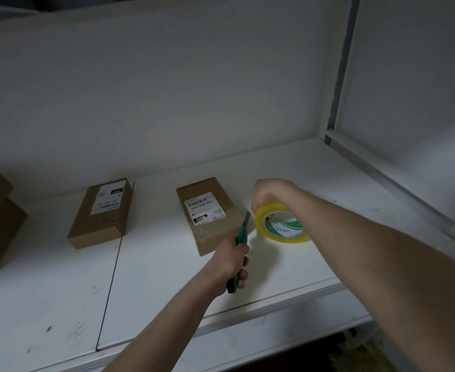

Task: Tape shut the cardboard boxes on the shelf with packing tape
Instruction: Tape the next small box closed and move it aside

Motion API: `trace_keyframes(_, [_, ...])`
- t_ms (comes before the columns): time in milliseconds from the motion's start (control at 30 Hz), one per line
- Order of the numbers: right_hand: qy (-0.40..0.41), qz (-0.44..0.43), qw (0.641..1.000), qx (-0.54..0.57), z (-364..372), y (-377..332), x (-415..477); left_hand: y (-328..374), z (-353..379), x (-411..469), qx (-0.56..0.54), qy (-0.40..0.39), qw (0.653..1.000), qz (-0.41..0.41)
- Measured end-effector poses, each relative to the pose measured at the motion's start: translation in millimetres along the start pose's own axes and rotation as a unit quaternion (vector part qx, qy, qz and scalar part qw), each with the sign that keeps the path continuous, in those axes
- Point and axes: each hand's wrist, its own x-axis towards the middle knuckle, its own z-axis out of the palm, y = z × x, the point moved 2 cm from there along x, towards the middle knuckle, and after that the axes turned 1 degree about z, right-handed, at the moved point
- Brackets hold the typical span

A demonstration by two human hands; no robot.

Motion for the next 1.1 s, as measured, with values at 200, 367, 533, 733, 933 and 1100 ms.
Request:
trace_keyframes(200, [-0.001, 0.005, 1.000, -0.008, 0.2, -1.9, -0.6, 6.5, -1.6, -0.6, 0.019, -0.021, 0.999, -0.022])
trace_keyframes(367, [0.003, 0.006, 1.000, -0.011, 0.3, -2.2, -1.0, 11.3, -6.9, -1.2, 0.001, -0.036, 0.998, -0.043])
trace_keyframes(533, [0.008, 0.009, 1.000, -0.004, 1.3, -1.3, -3.8, 13.7, -12.5, -0.7, -0.005, -0.043, 0.996, -0.077])
trace_keyframes(733, [0.020, 0.007, 0.999, 0.036, 0.0, 9.7, -0.6, 10.5, -2.1, -2.9, 0.039, -0.014, 0.999, -0.025])
trace_keyframes(933, [0.039, 0.008, 0.996, 0.074, -0.6, 20.3, -4.4, 24.0, -1.9, -1.6, 0.098, 0.011, 0.995, 0.026])
trace_keyframes(1100, [0.085, 0.023, 0.977, 0.196, -2.2, 49.8, -16.8, 44.1, -6.9, 22.8, 0.159, 0.099, 0.976, 0.112])
